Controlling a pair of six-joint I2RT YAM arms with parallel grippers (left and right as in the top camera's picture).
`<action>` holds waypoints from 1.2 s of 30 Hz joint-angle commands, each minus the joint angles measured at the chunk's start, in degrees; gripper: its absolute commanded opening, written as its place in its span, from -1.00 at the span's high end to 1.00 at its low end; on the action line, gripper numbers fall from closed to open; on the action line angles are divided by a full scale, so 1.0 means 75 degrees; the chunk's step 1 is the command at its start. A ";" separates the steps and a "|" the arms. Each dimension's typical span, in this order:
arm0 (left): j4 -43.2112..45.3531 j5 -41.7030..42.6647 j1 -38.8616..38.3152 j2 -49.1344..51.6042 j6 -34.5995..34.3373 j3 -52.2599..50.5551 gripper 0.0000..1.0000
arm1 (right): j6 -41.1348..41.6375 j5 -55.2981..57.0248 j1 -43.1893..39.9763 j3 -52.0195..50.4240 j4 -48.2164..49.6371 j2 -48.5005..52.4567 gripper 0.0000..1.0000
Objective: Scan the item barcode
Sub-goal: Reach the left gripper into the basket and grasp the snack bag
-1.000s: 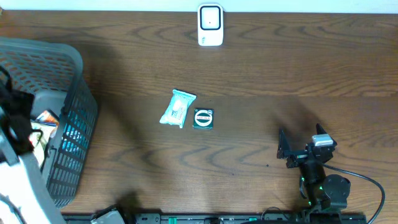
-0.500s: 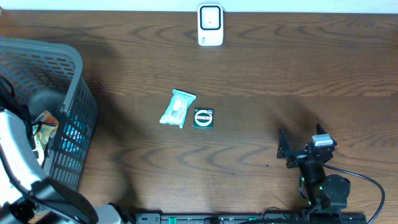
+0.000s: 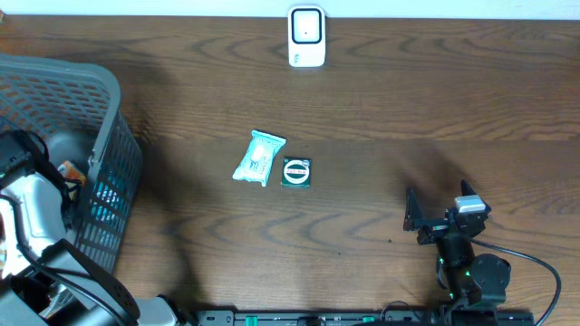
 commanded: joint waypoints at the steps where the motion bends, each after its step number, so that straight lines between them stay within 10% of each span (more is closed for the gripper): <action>1: 0.0189 -0.0254 0.0119 -0.0015 -0.0868 -0.0358 -0.95 | -0.0087 0.0029 0.0067 -0.0006 -0.0029 -0.0020 -0.98; 18: 0.2101 -0.0510 0.0595 0.0458 -0.0303 -0.1402 -0.97 | -0.0087 0.0029 0.0067 -0.0006 -0.0029 -0.0020 -0.98; 24: 0.2101 -0.0449 0.0595 0.0784 0.0443 -0.1393 0.81 | -0.0087 0.0029 0.0067 -0.0006 -0.0026 -0.0020 -0.98; 36: 0.2107 0.0927 0.0595 -0.1629 0.2060 -0.1102 0.85 | -0.0087 0.0029 0.0067 -0.0006 -0.0029 -0.0020 -0.98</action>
